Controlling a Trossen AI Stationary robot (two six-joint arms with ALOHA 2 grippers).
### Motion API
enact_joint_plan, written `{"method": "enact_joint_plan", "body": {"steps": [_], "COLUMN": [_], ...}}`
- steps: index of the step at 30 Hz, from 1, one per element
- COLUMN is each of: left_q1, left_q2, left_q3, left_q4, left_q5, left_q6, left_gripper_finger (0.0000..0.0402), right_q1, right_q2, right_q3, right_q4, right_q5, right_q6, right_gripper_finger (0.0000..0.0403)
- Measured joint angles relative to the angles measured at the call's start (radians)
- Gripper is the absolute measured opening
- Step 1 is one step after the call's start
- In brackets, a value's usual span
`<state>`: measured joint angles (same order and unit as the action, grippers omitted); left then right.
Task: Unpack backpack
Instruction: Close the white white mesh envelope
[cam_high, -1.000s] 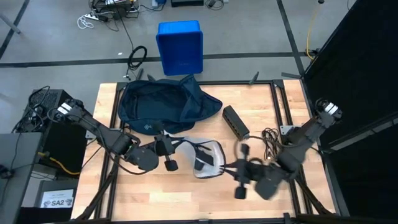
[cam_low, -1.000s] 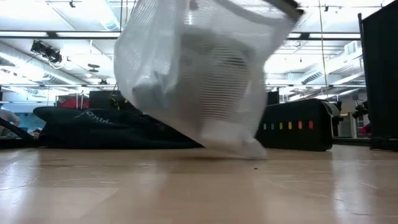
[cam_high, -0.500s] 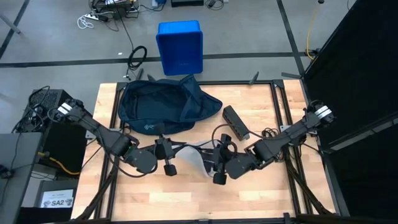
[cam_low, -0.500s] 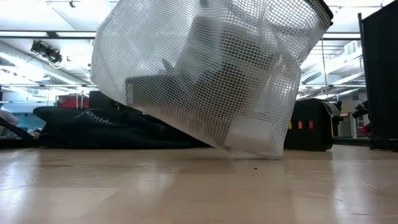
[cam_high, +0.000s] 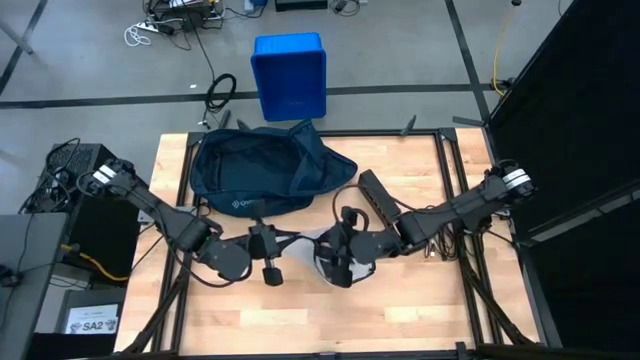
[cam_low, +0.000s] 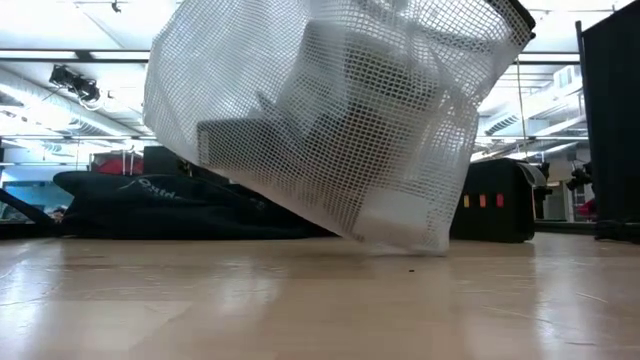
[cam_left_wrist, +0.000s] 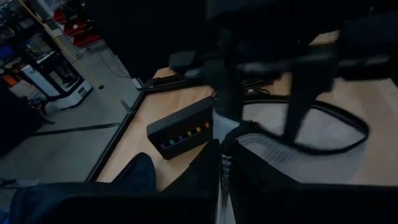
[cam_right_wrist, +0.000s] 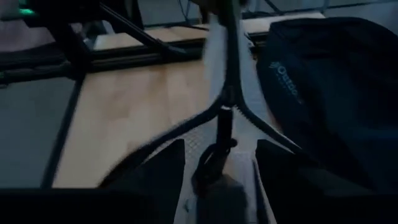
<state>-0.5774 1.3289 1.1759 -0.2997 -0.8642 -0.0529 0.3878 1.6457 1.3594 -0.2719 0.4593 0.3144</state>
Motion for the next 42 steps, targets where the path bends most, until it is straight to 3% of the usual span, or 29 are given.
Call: {"method": "enact_joint_plan", "body": {"steps": [6, 12, 19, 24, 33, 42], "left_q1": [-0.004, -0.005, -0.006, -0.006, -0.006, -0.005], "left_q2": [0.000, -0.001, -0.016, -0.036, -0.081, -0.132], "left_q3": [0.000, 0.000, 0.002, 0.002, 0.002, 0.002], "left_q4": [0.015, -0.001, -0.043, -0.076, -0.098, -0.237], "left_q5": [0.006, 0.001, -0.048, -0.076, -0.132, -0.228], "left_q6": [0.023, 0.023, 0.020, 0.002, -0.002, -0.067], "left_gripper_finger": [0.0000, 0.0000, 0.0000, 0.0000, 0.0000, 0.0000], "right_q1": [-0.044, -0.036, 0.008, 0.059, 0.149, 0.258], "right_q2": [0.036, 0.035, -0.009, -0.065, -0.136, -0.161], "right_q3": [0.000, 0.000, 0.000, 0.000, 0.000, 0.000], "right_q4": [-0.003, -0.011, -0.046, -0.131, -0.399, -0.528], "right_q5": [-0.127, -0.171, -0.183, -0.103, 0.000, -0.034], "right_q6": [-0.005, -0.061, -0.060, -0.018, 0.160, 0.344], "right_gripper_finger": [0.0119, 0.0012, 0.0003, 0.0002, 0.0001, 0.0000]}}
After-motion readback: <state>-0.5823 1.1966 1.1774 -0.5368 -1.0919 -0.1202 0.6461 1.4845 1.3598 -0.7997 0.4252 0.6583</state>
